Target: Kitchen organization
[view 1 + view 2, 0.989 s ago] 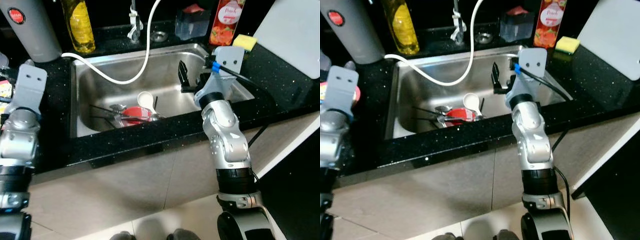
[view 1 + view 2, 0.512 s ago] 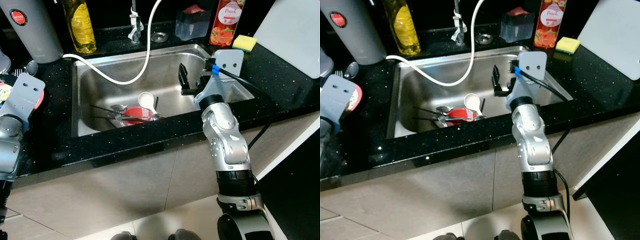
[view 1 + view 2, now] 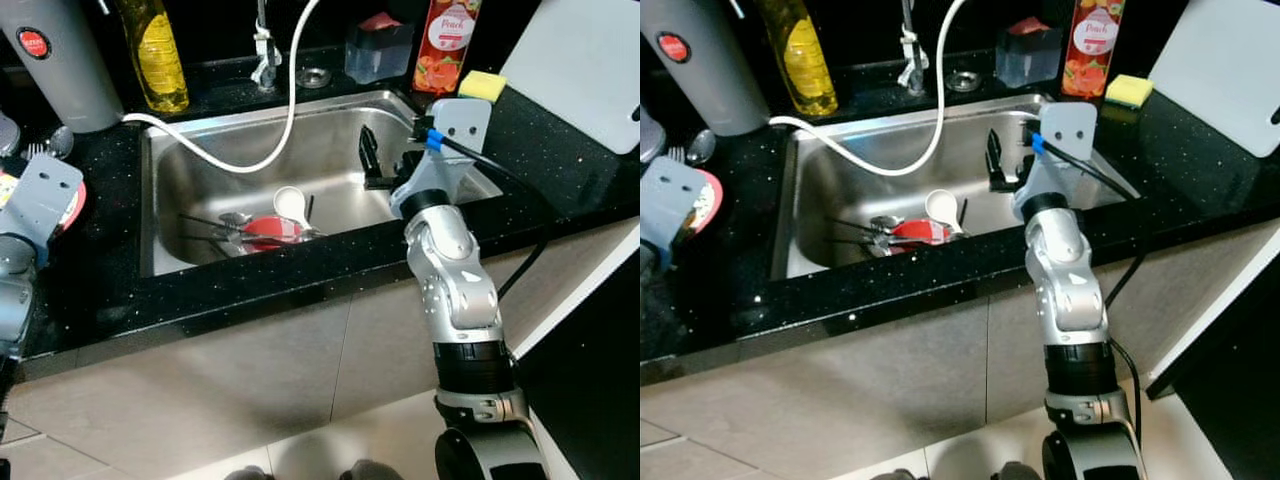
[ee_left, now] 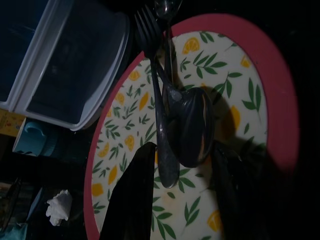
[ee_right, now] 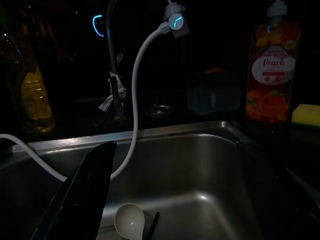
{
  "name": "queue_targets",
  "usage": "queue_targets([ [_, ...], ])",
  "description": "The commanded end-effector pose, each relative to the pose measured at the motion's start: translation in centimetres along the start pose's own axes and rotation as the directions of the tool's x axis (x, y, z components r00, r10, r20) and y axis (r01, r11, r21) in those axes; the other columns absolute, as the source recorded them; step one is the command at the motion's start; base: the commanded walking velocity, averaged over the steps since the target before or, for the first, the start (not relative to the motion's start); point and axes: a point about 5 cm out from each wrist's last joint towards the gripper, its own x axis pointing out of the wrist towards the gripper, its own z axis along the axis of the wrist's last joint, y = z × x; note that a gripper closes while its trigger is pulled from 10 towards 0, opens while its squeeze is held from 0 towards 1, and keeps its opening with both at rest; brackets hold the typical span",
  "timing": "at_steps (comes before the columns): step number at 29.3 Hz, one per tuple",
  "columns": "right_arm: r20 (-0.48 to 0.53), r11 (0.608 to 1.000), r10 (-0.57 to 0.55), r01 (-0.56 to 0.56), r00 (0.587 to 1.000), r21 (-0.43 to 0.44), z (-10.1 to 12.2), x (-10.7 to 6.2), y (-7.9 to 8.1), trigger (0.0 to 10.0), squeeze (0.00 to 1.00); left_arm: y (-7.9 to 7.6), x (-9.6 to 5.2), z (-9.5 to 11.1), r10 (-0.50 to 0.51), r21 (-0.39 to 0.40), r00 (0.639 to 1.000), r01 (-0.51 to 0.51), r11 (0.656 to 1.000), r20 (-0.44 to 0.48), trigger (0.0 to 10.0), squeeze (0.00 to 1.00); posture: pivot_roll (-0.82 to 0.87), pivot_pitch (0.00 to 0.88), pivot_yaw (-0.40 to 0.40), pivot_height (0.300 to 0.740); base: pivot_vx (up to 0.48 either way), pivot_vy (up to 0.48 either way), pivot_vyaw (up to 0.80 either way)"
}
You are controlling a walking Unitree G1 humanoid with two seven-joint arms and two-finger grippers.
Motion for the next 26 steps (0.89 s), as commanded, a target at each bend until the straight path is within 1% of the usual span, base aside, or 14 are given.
queue_targets([
  [1, -0.002, 1.000, 0.000, 0.000, 1.000, 0.004, 0.0, -0.2, 0.0, 10.0, 0.00, -0.1, 0.3, -1.3, -0.023, 0.039, 0.998, 0.025, 0.999, -0.055, 10.0, 0.00, 0.02, 0.000, 0.025, 0.740, 0.000, 0.000, 0.00],
  [3, -0.003, 1.000, 0.000, 0.000, 1.000, 0.003, 0.1, -0.2, 0.0, 10.0, 0.00, -0.8, 1.0, -1.5, -0.046, 0.050, 0.996, 0.050, 0.998, -0.070, 10.0, 0.00, 0.01, 0.000, 0.024, 0.740, 0.000, 0.000, 0.00],
  [4, -0.003, 1.000, 0.000, 0.000, 1.000, 0.003, 0.1, -0.2, 0.0, 10.0, 0.00, -0.8, 1.0, -1.5, -0.046, 0.050, 0.996, 0.050, 0.998, -0.070, 10.0, 0.00, 0.01, 0.000, 0.024, 0.740, 0.000, 0.000, 0.00],
  [5, -0.004, 1.000, 0.000, 0.000, 1.000, 0.002, 0.1, -0.3, 0.0, 10.0, 0.00, -1.3, 1.4, -1.5, -0.063, 0.056, 0.995, 0.067, 0.996, -0.076, 10.0, 0.00, 0.01, 0.000, 0.025, 0.740, 0.000, 0.000, 0.00],
  [7, -0.005, 1.000, 0.000, 0.000, 1.000, 0.002, 0.1, -0.3, 0.0, 10.0, 0.00, -1.6, 1.6, -1.5, -0.076, 0.061, 0.994, 0.081, 0.995, -0.079, 10.0, 0.00, 0.01, 0.000, 0.026, 0.740, 0.000, 0.000, 0.00],
  [8, -0.006, 1.000, -0.001, 0.001, 1.000, 0.001, 0.1, -0.4, 0.0, 10.0, 0.00, -2.1, 1.8, -1.4, -0.094, 0.071, 0.993, 0.100, 0.992, -0.077, 8.9, 0.00, 0.00, 0.001, 0.028, 0.740, 0.000, 0.000, 0.00],
  [11, -0.007, 1.000, -0.001, 0.001, 1.000, 0.000, 0.2, -0.4, 0.0, 10.0, 0.00, -2.4, 2.0, -1.3, -0.105, 0.078, 0.992, 0.111, 0.991, -0.075, 8.9, 0.00, 0.00, 0.004, 0.029, 0.740, 0.000, 0.000, 0.00],
  [12, -0.009, 1.000, -0.004, 0.004, 1.000, -0.002, 0.2, -0.5, 0.0, 10.0, 0.00, -2.7, 2.1, -1.3, -0.112, 0.099, 0.991, 0.120, 0.988, -0.078, 6.0, 0.00, 0.00, 0.015, 0.035, 0.740, 0.000, 0.000, 0.00],
  [13, -0.010, 1.000, -0.006, 0.005, 1.000, -0.003, 0.2, -0.6, 0.0, 10.0, 0.00, -2.8, 2.3, -1.3, -0.117, 0.115, 0.990, 0.125, 0.985, -0.081, 5.5, 0.00, 0.00, 0.015, 0.035, 0.740, 0.000, 0.000, 0.00],
  [14, -0.010, 1.000, -0.006, 0.005, 1.000, -0.003, 0.2, -0.6, 0.0, 10.0, 0.00, -2.8, 2.3, -1.3, -0.117, 0.115, 0.990, 0.125, 0.985, -0.081, 5.5, 0.00, 0.00, 0.015, 0.035, 0.740, 0.000, 0.000, 0.00],
  [15, -0.012, 1.000, -0.008, 0.008, 1.000, -0.004, 0.1, -0.7, -0.1, 10.0, 0.00, -2.9, 2.3, -1.4, -0.118, 0.122, 0.989, 0.128, 0.984, -0.084, 3.3, 0.00, -0.01, 0.020, 0.038, 0.740, 0.000, 0.000, 0.00],
  [16, -0.014, 1.000, -0.012, 0.012, 1.000, -0.005, 0.1, -0.8, -0.1, 10.0, 0.00, -3.0, 2.4, -1.5, -0.119, 0.124, 0.989, 0.129, 0.984, -0.085, 0.0, 0.00, -0.01, 0.023, 0.039, 0.740, 0.000, 0.000, 0.00],
  [24, -0.018, 1.000, -0.017, 0.017, 1.000, -0.006, 0.0, -0.8, -0.3, 10.0, 0.00, -3.1, 2.5, -1.9, -0.106, 0.133, 0.991, 0.117, 0.984, -0.086, 0.0, 0.00, 0.00, 0.025, 0.038, 0.740, 0.000, 0.000, 0.00],
  [26, -0.019, 1.000, -0.016, 0.016, 1.000, -0.004, 0.0, -0.8, -0.2, 10.0, 0.00, -2.8, 2.4, -1.8, -0.080, 0.131, 0.995, 0.088, 0.987, -0.063, 0.0, 0.00, 0.00, 0.024, 0.036, 0.740, 0.000, 0.000, 0.00],
])
